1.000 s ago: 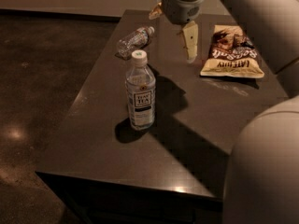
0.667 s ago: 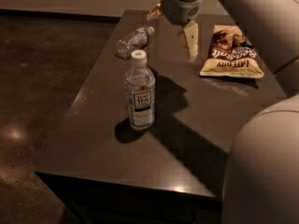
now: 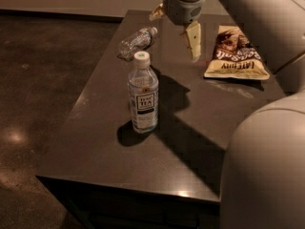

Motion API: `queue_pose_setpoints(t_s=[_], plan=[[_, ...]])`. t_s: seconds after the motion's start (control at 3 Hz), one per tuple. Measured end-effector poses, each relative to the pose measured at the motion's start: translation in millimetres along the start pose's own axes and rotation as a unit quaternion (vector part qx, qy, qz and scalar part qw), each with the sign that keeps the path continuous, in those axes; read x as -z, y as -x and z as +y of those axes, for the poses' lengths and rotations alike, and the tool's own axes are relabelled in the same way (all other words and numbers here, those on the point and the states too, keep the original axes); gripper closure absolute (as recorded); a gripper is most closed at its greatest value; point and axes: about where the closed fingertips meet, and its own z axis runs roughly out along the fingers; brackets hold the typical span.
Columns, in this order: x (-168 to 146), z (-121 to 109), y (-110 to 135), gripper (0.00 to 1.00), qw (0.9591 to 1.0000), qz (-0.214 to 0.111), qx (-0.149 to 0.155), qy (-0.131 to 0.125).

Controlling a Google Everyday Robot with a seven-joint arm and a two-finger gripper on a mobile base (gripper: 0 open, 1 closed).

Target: Move water bottle near brown chip bag

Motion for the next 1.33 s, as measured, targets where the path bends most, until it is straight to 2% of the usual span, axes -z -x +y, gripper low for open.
queue_pose_setpoints(t_s=[0.33,0.67,1.33], plan=[[-10,-13,-11,0.0,0.9998,0.012,0.017,-0.002],[-25,-32,-22,0.0,0.9981,0.033,0.052,-0.007],[-49,-64,-29,0.0,0.9907,0.054,0.125,-0.004]])
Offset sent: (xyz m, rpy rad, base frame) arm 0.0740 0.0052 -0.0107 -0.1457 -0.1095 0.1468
